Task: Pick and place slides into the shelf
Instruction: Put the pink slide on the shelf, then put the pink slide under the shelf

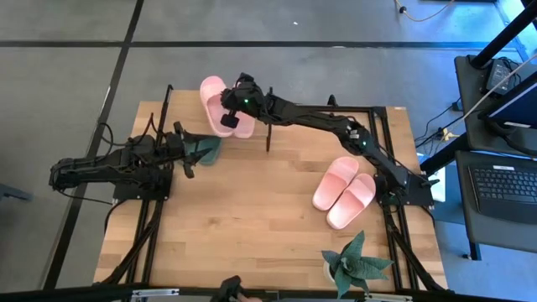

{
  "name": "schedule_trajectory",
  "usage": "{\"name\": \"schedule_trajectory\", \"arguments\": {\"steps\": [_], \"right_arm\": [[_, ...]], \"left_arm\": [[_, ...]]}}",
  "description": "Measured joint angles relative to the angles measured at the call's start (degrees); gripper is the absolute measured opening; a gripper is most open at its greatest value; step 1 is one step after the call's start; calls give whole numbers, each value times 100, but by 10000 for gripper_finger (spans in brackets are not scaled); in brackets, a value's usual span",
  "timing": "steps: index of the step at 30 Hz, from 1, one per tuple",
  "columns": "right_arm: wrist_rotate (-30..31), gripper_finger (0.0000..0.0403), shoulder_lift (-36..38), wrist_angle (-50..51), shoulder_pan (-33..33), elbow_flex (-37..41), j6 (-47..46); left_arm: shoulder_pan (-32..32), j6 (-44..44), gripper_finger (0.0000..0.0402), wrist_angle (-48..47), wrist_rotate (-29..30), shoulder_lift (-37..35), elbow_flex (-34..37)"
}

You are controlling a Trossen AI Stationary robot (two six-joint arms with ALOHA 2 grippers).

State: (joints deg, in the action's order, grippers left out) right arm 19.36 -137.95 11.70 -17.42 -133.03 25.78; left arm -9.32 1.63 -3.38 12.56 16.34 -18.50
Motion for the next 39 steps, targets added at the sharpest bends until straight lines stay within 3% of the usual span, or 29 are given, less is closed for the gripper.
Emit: {"name": "schedule_trajectory", "arguments": {"steps": [10, 21, 39], "right_arm": [[99, 7, -127, -234, -68, 2, -88], [96, 70, -127, -299, -83, 2, -385], [109, 76, -67, -214, -32, -197, -286]], "left_arm": [[0, 2, 204, 0, 0, 2, 0], [0, 2, 204, -7, 0, 2, 0], [-1, 2, 204, -66, 0, 2, 0]]}}
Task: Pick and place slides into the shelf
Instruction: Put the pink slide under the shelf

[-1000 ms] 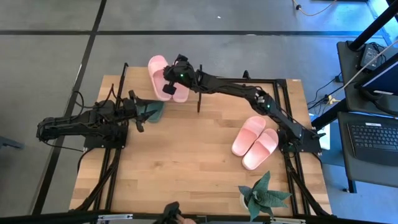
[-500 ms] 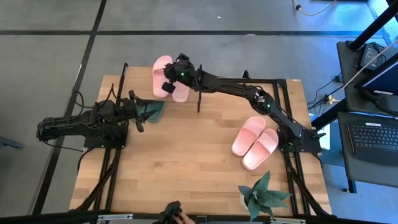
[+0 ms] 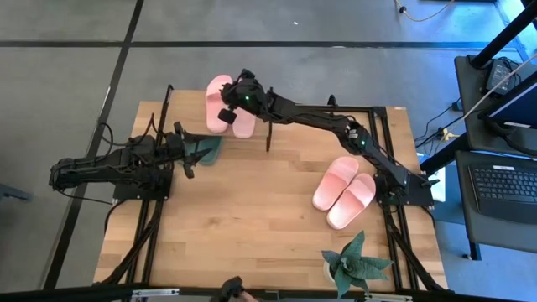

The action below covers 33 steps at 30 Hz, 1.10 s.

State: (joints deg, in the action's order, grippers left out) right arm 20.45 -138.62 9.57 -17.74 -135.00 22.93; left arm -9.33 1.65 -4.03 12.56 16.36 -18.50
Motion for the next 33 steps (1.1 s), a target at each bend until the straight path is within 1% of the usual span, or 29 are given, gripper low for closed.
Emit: {"name": "schedule_trajectory", "arguments": {"steps": [3, 6, 13, 17, 20, 24, 25, 26, 27, 30, 32, 33], "right_arm": [[0, 76, 297, 251, 107, 66, 167], [-18, 76, 618, 960, 245, 55, 286], [-17, 76, 1241, 3136, 613, 61, 182], [-99, 76, 1465, 4627, 862, 70, -455], [-85, 76, 1583, 5561, 1065, 70, -1052], [-36, 76, 1669, 6449, 1478, 70, -1685], [-5, 76, 1671, 6525, 1616, 70, -1819], [111, 76, 1687, 6650, 1755, 70, -1932], [362, 76, 1701, 6881, 1898, 73, -2091], [1281, 76, 1733, 7539, 2281, 72, -2800], [1507, 76, 1733, 8091, 2482, 79, -3393], [1530, 76, 1733, 8062, 2568, 126, -3684]], "left_arm": [[-2, 0, 204, 1, 0, -2, 0], [-2, 0, 204, 4, 0, -2, 0], [0, 2, 204, 20, 5, -2, -4], [-2, -48, 204, 16, 49, -2, -4], [-2, -94, 204, -13, 85, -2, -4], [-2, -81, 204, -202, 87, 0, -4], [-2, -57, 204, -240, 87, -1, -4], [-1, -14, 204, -293, 87, -2, -4], [-2, 20, 204, -327, 87, 0, -4], [-2, 39, 204, -313, 87, 0, -4], [-2, 57, 204, -304, 87, -2, -4], [-1, 115, 204, -304, 87, 0, -4]]}}
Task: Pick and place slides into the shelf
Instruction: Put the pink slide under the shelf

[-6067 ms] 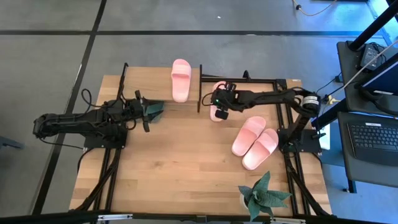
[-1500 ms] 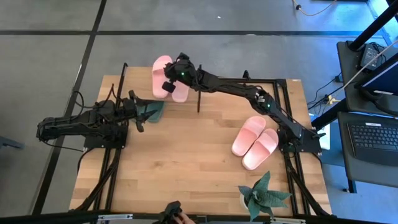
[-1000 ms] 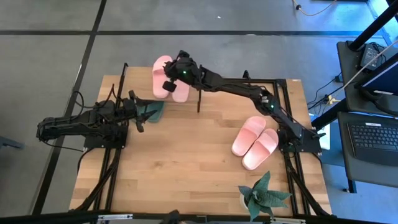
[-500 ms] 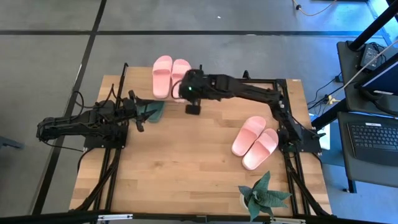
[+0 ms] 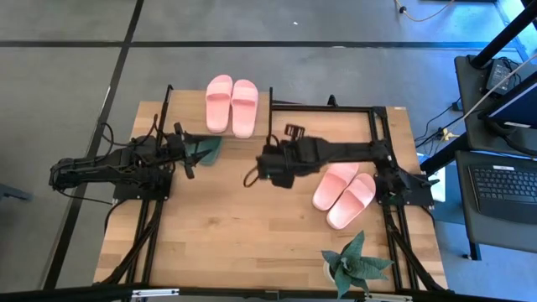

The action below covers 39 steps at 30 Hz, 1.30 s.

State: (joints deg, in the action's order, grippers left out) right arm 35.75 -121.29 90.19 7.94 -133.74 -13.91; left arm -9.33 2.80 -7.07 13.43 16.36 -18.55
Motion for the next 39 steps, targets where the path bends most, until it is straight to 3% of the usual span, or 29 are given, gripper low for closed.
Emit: {"name": "schedule_trajectory", "arguments": {"steps": [8, 13, 20, 23, 26, 33, 39], "right_arm": [[-418, 76, 538, -47, 353, 1237, -1176], [-549, 76, 1426, -113, 446, 2853, -2652], [-663, 76, 2655, -497, 1070, 4891, -4788], [-1263, 76, 2886, -537, 1247, 5460, -5513], [-1918, 76, 2965, -682, 1370, 5889, -5797], [-2750, 76, 2957, -930, 1448, 6495, -6503], [-2934, 76, 2939, -979, 1448, 6582, -6677]], "left_arm": [[-1, 187, 204, 7, 0, -1, 0], [-1, 188, 204, -2, 0, 2, 0], [-1, 235, 204, -20, 0, 2, 0], [-1, 237, 204, -67, 0, 0, 0], [-1, 239, 204, -107, 0, 0, 0], [-1, 248, 204, -107, 0, 1, 0], [-1, 383, 204, -107, 0, 0, 0]]}}
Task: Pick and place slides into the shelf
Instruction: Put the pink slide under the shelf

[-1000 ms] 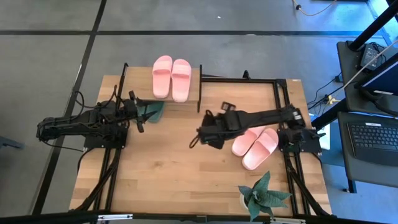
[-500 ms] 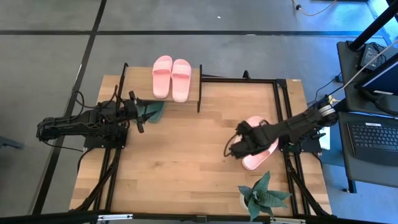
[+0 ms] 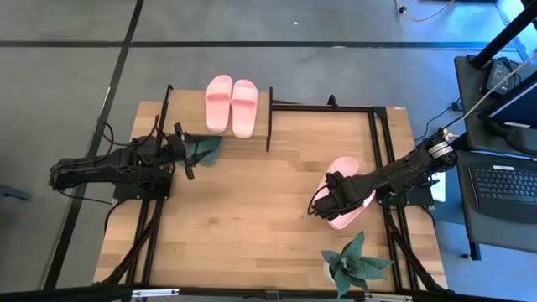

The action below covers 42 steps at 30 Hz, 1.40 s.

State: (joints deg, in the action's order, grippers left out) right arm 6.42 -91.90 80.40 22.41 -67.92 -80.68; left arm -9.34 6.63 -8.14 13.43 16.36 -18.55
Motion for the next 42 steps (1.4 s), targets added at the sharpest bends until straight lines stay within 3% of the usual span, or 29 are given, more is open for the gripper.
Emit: {"name": "schedule_trajectory", "arguments": {"steps": [8, 13, 21, 33, 42], "right_arm": [[-55, 87, 0, 64, 2, 0, 11], [-32, 142, 0, 64, 1, 0, 11], [807, 200, -108, -30, -40, 45, 640], [962, 182, -332, -842, -659, 1231, 1081], [1196, 156, -330, -1156, -1127, 1604, 1094]], "left_arm": [[0, 7, 204, -2, 0, 1, 0], [0, 7, 204, -3, 0, 0, 0], [0, 5, 204, -7, 0, 2, 1], [0, -10, 204, -28, 0, 7, 7], [-1, -17, 204, -28, 0, 7, 5]]}}
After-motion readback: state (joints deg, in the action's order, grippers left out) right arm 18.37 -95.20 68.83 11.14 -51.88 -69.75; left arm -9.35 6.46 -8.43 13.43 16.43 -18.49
